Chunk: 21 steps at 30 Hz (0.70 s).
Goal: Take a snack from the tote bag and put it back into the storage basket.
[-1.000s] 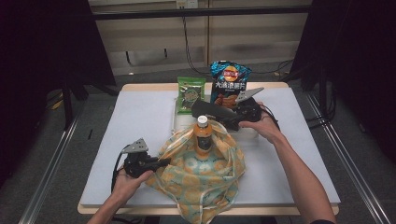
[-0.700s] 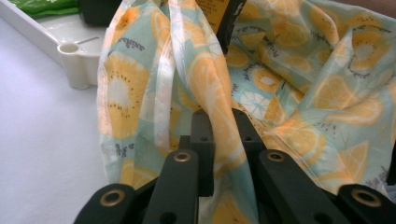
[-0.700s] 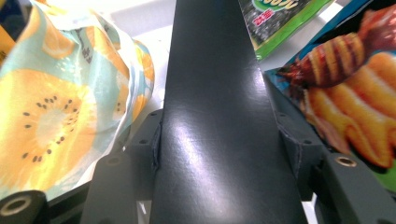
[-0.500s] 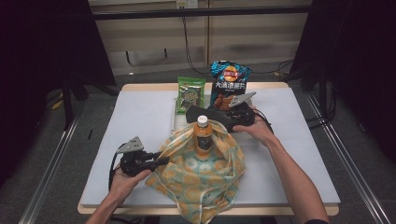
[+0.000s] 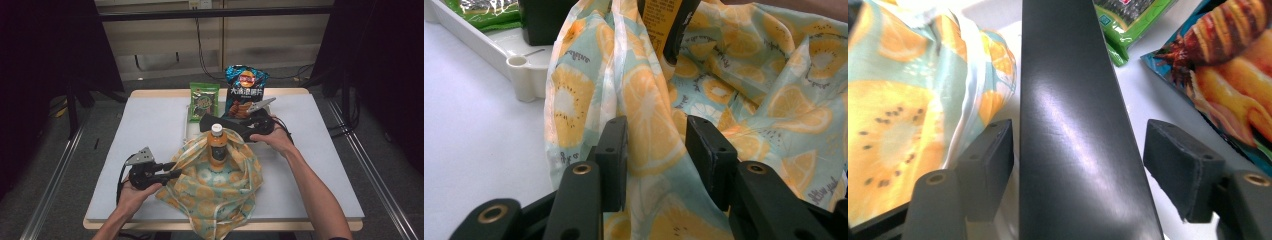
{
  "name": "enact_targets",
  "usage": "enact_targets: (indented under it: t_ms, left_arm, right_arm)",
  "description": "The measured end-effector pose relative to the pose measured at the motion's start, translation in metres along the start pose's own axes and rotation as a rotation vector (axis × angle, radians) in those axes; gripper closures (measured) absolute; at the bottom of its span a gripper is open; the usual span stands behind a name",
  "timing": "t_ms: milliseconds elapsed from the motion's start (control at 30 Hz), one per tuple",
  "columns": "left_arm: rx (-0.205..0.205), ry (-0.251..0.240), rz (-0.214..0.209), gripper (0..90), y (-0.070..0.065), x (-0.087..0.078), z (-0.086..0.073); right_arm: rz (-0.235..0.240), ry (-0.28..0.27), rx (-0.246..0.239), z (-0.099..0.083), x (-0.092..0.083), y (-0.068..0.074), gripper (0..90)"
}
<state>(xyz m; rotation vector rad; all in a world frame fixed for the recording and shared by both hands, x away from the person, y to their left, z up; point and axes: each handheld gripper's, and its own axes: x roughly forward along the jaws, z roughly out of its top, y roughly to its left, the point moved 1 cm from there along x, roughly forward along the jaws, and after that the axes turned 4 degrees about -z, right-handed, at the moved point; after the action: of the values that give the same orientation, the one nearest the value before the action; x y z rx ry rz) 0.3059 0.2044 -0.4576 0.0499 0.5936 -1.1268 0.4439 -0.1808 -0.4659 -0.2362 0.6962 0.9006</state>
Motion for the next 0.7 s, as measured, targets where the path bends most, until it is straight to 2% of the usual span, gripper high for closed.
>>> enact_targets:
  t_ms: [100, 267, 367, 400, 433, 467, 533, 567, 700]
  left_arm:
    - [-0.001, -0.006, -0.001, 61.6, -0.001, -0.001, 0.0]
    - [0.001, -0.008, 0.004, 61.5, -0.001, -0.002, 0.001]
    - [0.006, -0.009, 0.006, 61.4, -0.002, -0.002, 0.001]
    - [0.008, -0.011, 0.005, 61.4, -0.002, -0.002, 0.001]
    - [0.008, -0.011, 0.005, 61.4, -0.002, -0.002, 0.001]
    - [0.008, -0.01, 0.004, 61.3, -0.002, -0.002, 0.001]
    - [0.007, -0.006, 0.008, 61.3, -0.003, -0.002, 0.001]
    - [0.005, -0.009, 0.005, 61.3, -0.003, -0.001, 0.001]
    - [0.008, 0.001, 0.009, 61.4, -0.003, -0.001, 0.001]
  right_arm:
    - [-0.008, -0.013, 0.011, -0.001, -0.009, 0.001, 24.3]
    - [-0.045, -0.073, 0.05, -0.001, -0.036, 0.004, 26.5]
    - [-0.056, -0.122, 0.077, -0.004, -0.054, 0.008, 40.2]
    - [-0.054, -0.138, 0.08, -0.006, -0.06, 0.01, 53.2]
    - [-0.054, -0.138, 0.08, -0.006, -0.06, 0.01, 53.2]
    - [-0.039, -0.16, 0.09, -0.013, -0.069, 0.015, 70.5]
    - [-0.024, -0.155, 0.085, -0.02, -0.071, 0.019, 86.6]
    - [-0.023, -0.15, 0.088, -0.024, -0.071, 0.021, 90.0]
    - [-0.011, -0.137, 0.103, -0.036, -0.065, 0.025, 90.0]
